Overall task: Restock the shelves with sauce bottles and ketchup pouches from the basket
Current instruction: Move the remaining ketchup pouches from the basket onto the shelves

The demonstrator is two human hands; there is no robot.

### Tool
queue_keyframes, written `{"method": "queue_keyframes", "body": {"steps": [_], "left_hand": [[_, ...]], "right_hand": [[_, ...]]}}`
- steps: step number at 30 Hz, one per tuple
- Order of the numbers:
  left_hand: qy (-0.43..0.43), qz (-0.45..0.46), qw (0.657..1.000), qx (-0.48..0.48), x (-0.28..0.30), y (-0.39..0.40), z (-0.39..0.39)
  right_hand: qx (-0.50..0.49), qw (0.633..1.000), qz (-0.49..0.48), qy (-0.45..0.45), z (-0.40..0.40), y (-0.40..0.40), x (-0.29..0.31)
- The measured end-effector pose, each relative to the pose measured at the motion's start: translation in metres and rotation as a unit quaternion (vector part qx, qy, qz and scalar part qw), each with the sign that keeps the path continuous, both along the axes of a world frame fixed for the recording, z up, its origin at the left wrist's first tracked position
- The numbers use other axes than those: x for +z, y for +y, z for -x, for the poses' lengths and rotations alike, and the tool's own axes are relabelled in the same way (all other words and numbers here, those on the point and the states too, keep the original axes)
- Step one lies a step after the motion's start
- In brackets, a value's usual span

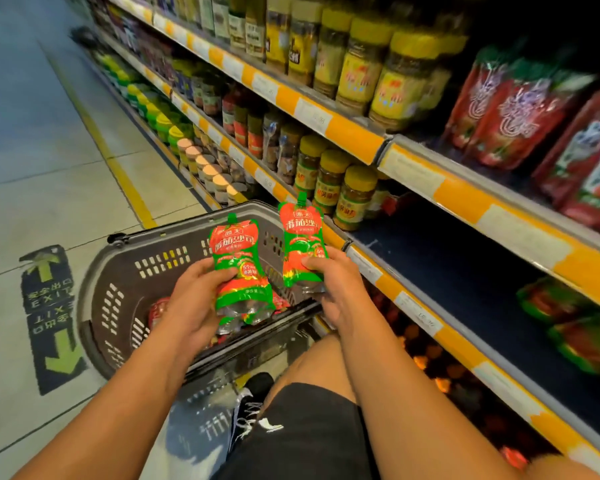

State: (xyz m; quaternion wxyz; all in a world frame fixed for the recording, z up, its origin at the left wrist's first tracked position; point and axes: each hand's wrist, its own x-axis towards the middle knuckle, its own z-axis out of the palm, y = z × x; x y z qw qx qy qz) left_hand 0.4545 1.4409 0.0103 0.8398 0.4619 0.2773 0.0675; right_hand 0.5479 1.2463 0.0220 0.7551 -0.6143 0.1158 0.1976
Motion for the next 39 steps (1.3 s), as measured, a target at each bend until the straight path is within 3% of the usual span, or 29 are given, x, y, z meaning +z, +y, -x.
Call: {"method": "queue_keyframes", "body": {"steps": [9,25,31,39], "left_hand": [[-0.057,-0.002,0.994,-0.094,0.050,-0.071,0.007],[-0.021,-0.114,0.950,-0.290,0.048,-0.237,-0.028],[-0.022,-0.157,0.929,-0.333,0.047,-0.300,-0.049],[-0.044,-0.247,0.916,-0.314,0.045,-0.364,-0.089]], "right_hand": [[-0.124,0.983,-0.130,-0.045,0.051,-0.076,0.012],[-0.264,0.963,0.009,-0.057,0.097,-0.295,0.023],[-0.323,0.945,-0.004,-0.045,0.104,-0.330,0.020],[-0.380,0.925,0.009,-0.018,0.101,-0.353,0.010]]}}
